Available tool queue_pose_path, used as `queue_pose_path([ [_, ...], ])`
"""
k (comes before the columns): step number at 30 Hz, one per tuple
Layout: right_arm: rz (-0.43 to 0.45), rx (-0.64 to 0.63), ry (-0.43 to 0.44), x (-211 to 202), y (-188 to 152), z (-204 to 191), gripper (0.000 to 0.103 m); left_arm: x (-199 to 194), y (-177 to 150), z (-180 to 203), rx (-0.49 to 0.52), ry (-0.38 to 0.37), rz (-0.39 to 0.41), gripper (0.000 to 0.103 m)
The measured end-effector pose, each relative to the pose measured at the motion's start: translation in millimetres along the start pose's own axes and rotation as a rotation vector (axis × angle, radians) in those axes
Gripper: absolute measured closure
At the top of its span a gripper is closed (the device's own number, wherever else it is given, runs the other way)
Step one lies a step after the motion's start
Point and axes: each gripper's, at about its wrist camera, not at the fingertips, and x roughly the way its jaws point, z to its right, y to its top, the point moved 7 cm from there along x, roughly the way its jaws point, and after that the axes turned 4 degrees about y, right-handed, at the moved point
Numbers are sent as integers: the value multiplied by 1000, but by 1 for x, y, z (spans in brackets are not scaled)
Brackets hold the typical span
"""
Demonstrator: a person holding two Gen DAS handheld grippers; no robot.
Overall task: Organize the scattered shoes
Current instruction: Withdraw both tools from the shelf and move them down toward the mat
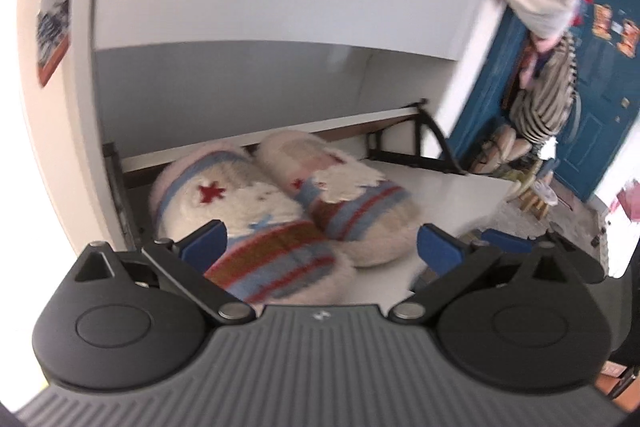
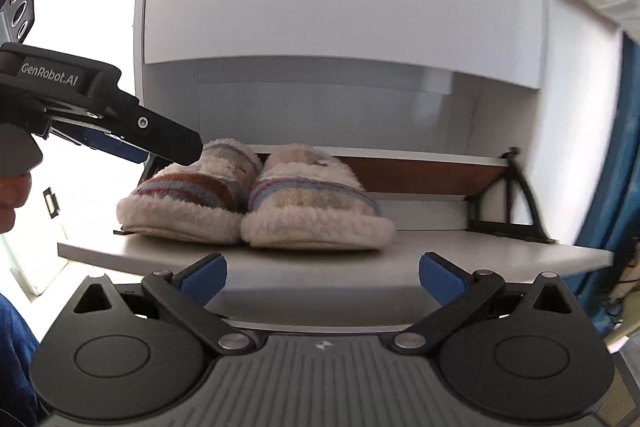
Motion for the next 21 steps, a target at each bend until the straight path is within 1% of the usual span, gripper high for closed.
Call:
queue_pose_path([
  [5,20,25,-23,-20,-13,-3,0,0,-18,30,64,-12,-1,0],
  [7,16,39,-36,-25,-20,-3,0,0,-31,49,124,-6,14,0],
  [11,-4,80,-101,-40,-36,7,0,-3,-55,89,265,-3,49,0],
  [13,-20,98,-142,-48,-46,10,0,-2,-65,105,300,2,65,0],
  [15,-47,115,-185,-56,-58,12,0,0,-71,115,314,10,82,0],
  [19,-109,124,-250,-68,-82,22,0,8,-83,129,301,25,75,0],
  [21,-138,123,-285,-72,-91,18,0,13,-87,136,299,28,66,0],
])
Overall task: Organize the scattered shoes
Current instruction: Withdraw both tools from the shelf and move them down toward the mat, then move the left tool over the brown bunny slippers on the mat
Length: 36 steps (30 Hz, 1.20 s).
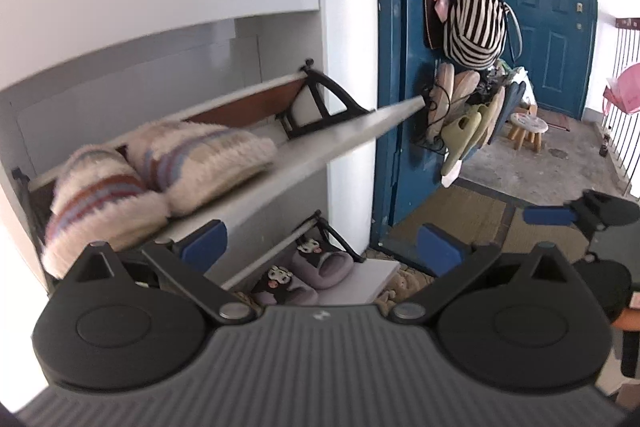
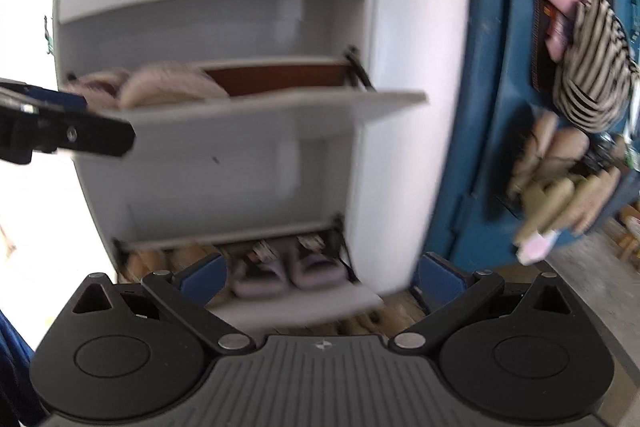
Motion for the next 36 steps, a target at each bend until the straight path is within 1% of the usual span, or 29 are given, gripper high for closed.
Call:
queue_pose_path([
  [4,5,4,-59,-10,-7,-4,0,5,0,20,-5,-3,-1,0],
  [6,13,8,-94,-15,-9,-5,0,6,-3,31,12,-27,-16,0],
  [9,13,12,-145,-19,-14,-5,0,8,-10,37,32,-45,-5,0],
  [11,2,-16,-164,-21,-21,-8,0,17,-17,39,26,-60,-26,0],
  [12,-9,-56,-169,-22,-31,-11,0,27,-24,37,-1,-74,-51,0],
  [15,-48,-212,-139,-19,-57,-26,0,48,-40,33,-53,-58,-95,0],
  [16,-56,-237,-131,-24,-71,-17,0,53,-46,33,-61,-57,-120,0],
  [18,-83,-280,-100,-34,-90,-18,0,61,-53,33,-78,-62,-154,0],
  [19,-92,-279,-96,-31,-96,-10,0,63,-56,33,-86,-66,-164,0],
  [21,-145,-263,-85,-42,-104,-21,0,67,-57,33,-101,-63,-173,0],
  [23,-172,-254,-73,-52,-111,-17,0,72,-58,34,-118,-60,-184,0],
  [24,-178,-253,-63,-43,-110,-2,0,78,-59,37,-135,-56,-194,0],
  [26,-180,-266,-53,-35,-112,12,0,88,-63,44,-148,-52,-209,0],
  [29,-183,-258,-51,1,-115,55,0,113,-78,67,-136,-38,-237,0],
  [30,-209,-264,-38,12,-120,65,0,125,-86,79,-121,-35,-247,0],
  [34,-279,-346,-39,55,-133,111,0,160,-104,109,-97,-39,-252,0],
  [36,-311,-358,-39,62,-143,126,0,178,-115,119,-128,-45,-263,0],
])
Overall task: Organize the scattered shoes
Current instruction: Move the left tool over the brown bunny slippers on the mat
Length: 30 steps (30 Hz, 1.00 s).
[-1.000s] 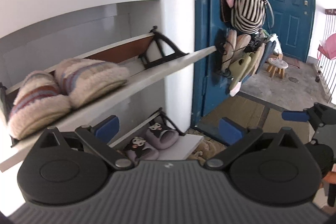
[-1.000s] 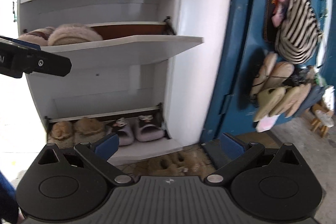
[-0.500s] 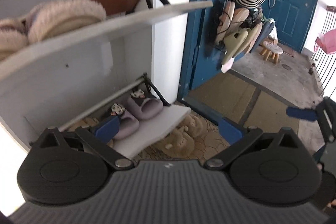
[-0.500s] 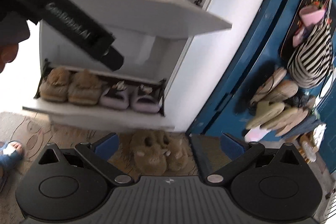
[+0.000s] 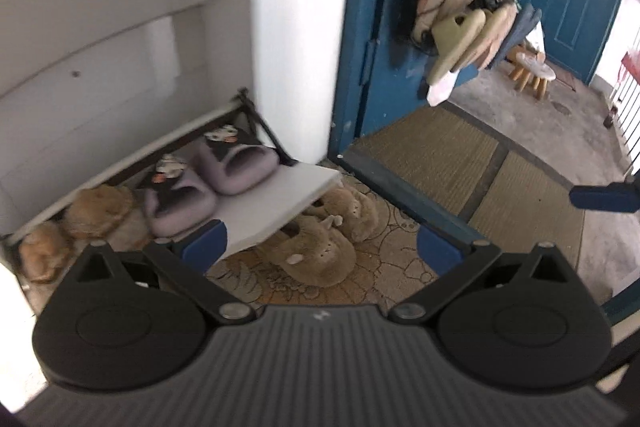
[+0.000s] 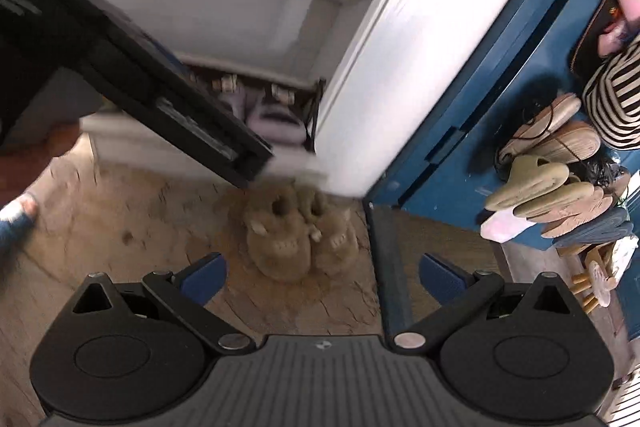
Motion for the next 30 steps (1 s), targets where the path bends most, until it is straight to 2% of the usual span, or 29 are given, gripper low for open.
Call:
queue_pose_path([
  [4,-51,1,1,4,-26,6,0,47,-24,18,-37,-6,-85,0],
  [7,-108,45,23,17,-56,15,1,74,-34,30,-42,11,-104,0],
  [8,-139,54,45,22,-68,15,3,81,-37,35,-48,8,-101,0],
  [9,-171,63,68,28,-81,15,10,88,-40,39,-51,7,-98,0],
  [13,-141,86,52,39,-116,17,10,120,-50,50,-51,33,-84,0],
  [15,-96,180,62,56,-137,27,7,139,-54,51,-56,51,-77,0],
  [18,-72,212,76,85,-152,26,6,172,-59,49,-65,96,-80,0],
  [21,-74,138,98,113,-155,16,6,209,-64,48,-101,122,-121,0],
  [23,-61,123,101,124,-154,18,7,229,-66,48,-132,142,-121,0],
  [30,63,287,102,162,-180,54,12,290,-62,52,-183,236,-54,0],
])
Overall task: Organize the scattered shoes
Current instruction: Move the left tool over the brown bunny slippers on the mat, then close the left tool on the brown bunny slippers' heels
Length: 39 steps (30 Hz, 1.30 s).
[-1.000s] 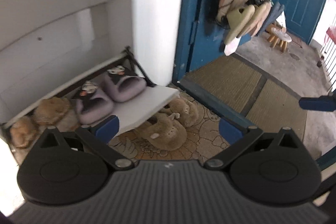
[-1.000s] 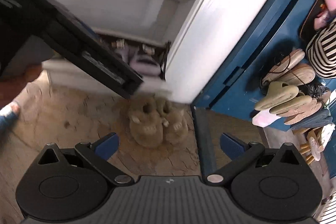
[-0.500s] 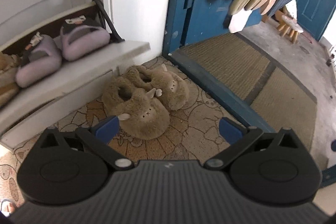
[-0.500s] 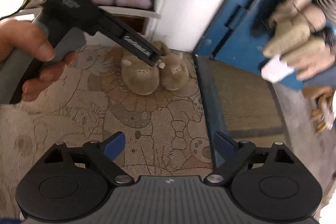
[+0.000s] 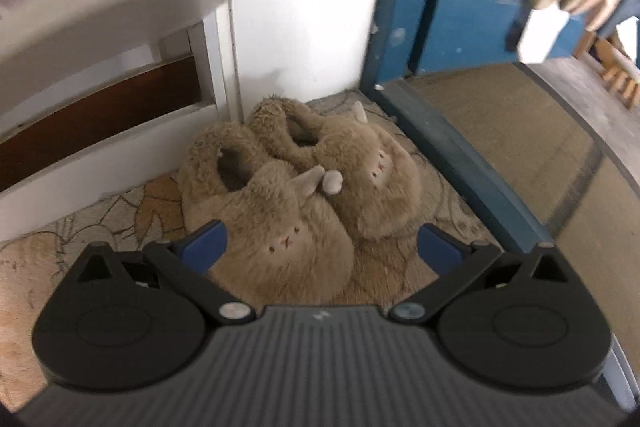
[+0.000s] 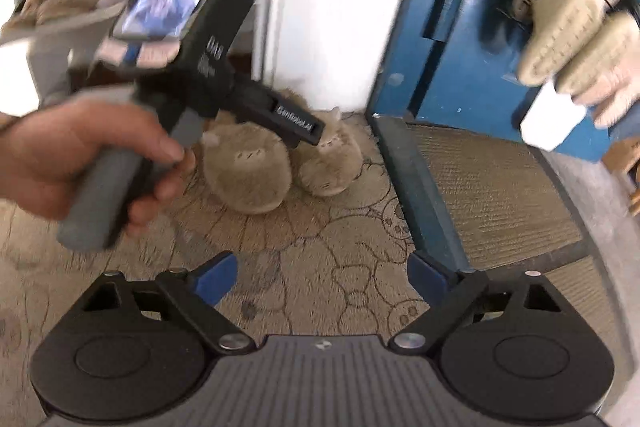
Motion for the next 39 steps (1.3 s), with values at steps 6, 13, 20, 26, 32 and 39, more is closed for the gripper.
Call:
queue_pose_path([
  [6,53,76,0,16,-30,23,13,48,15,-5,-115,75,16,0],
  [13,31,104,4,28,-48,15,8,87,18,-17,-267,164,-49,0],
  [20,35,124,14,31,-52,2,6,100,29,-15,-338,231,-43,0],
  [26,26,169,23,29,-67,-1,5,115,27,-27,-416,319,-68,0],
  [32,29,215,31,30,-72,-1,5,144,18,-35,-449,330,-178,0],
  [39,24,219,67,38,-69,-12,10,152,16,-27,-352,246,-228,52],
])
